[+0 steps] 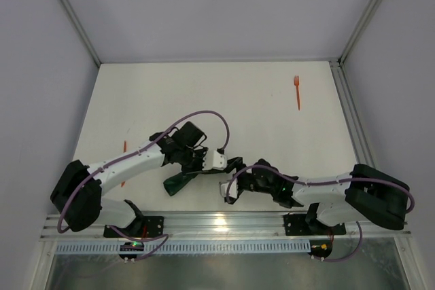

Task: Fold the napkin into a case and place the utensils inside
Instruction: Pass from the left arm to the right

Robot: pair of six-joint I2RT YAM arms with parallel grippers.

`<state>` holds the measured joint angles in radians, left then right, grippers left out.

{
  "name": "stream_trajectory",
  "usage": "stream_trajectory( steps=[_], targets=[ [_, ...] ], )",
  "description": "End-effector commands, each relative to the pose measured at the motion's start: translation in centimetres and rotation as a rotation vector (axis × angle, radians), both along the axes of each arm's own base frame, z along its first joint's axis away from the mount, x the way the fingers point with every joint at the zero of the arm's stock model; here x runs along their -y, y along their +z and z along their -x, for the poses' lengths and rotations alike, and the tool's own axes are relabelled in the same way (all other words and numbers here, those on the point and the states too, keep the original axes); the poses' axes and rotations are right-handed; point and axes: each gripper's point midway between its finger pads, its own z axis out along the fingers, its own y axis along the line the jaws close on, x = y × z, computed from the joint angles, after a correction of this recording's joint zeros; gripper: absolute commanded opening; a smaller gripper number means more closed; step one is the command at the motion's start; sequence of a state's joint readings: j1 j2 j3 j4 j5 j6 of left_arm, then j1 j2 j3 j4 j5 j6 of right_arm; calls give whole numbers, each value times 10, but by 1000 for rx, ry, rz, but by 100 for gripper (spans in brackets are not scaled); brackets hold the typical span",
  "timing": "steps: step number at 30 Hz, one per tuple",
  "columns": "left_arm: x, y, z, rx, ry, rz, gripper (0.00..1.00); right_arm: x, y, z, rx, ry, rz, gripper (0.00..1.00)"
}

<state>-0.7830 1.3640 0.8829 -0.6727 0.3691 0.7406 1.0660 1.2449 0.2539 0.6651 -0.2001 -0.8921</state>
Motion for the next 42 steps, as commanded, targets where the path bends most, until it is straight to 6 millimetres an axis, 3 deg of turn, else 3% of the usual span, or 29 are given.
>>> stream_trajectory(
  steps=[1, 13, 20, 24, 29, 37, 42],
  targets=[
    [9, 15, 0, -17, -5, 47, 0, -23, 34, -13, 138, -3, -64, 81],
    [8, 12, 4, -32, -7, 50, 0, -64, 15, -15, 125, 13, 32, 81],
    [10, 17, 6, -41, -3, 75, 0, -59, -19, -17, 103, 1, 152, 77],
    [10, 16, 7, -47, -2, 75, 0, -61, -27, -16, 72, -9, 164, 75],
    [6, 13, 5, -46, 15, 74, 0, -63, -20, -16, 124, -65, 130, 70],
    [2, 14, 2, -48, 47, 90, 0, -38, 36, 8, 154, -95, -25, 75],
    [4, 20, 3, -56, 47, 106, 0, -25, 39, 12, 148, -90, -24, 76]
  ],
)
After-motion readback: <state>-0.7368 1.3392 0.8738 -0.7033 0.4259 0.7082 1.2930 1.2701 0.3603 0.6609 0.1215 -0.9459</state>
